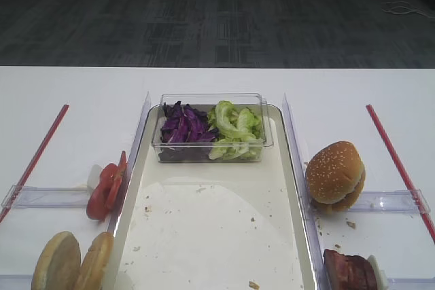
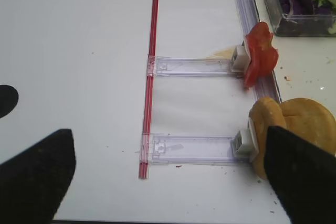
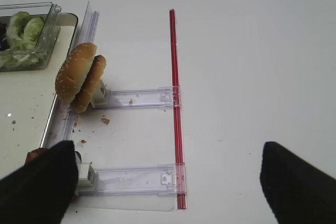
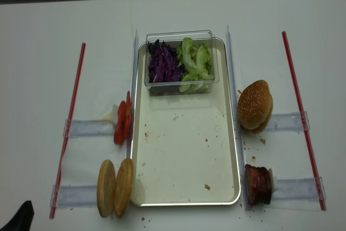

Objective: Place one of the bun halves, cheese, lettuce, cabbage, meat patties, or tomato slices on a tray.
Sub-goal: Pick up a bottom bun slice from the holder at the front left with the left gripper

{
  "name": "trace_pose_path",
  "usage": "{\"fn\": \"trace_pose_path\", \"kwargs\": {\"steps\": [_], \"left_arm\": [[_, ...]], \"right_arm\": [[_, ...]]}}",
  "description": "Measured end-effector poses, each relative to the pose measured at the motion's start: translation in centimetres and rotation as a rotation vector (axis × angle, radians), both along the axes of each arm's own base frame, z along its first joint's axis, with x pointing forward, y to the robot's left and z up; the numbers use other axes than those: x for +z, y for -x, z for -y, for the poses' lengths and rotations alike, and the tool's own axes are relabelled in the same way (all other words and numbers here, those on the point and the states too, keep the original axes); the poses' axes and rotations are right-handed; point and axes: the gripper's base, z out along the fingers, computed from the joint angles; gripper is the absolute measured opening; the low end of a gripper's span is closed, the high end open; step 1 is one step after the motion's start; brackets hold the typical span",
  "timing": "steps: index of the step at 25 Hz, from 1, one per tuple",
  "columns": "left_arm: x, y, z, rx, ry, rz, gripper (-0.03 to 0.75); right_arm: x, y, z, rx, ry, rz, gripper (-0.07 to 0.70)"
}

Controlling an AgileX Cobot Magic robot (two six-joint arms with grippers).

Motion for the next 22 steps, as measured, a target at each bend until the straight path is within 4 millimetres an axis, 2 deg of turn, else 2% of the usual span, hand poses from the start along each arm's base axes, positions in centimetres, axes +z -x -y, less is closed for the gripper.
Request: {"fn": "trace_pose_path", "kwargs": {"steps": [9, 18, 22], "left_arm": [[0.3, 0.0, 0.0, -0.001, 0.001, -0.050, 0.666], [2.0, -2.1, 0.0, -0.015, 0.023, -0.207, 0.650], [2.9, -3.8, 0.0, -0.022, 0.031, -0.288, 0.649]], "right_arm": [[0.0, 0.0, 0.0, 0.000, 0.000, 0.000, 0.692], [0.0, 0.0, 0.0, -0.002, -0.003, 0.000, 0.692], [0.0, 0.0, 0.0, -0.002, -0.003, 0.000, 0.692]]}}
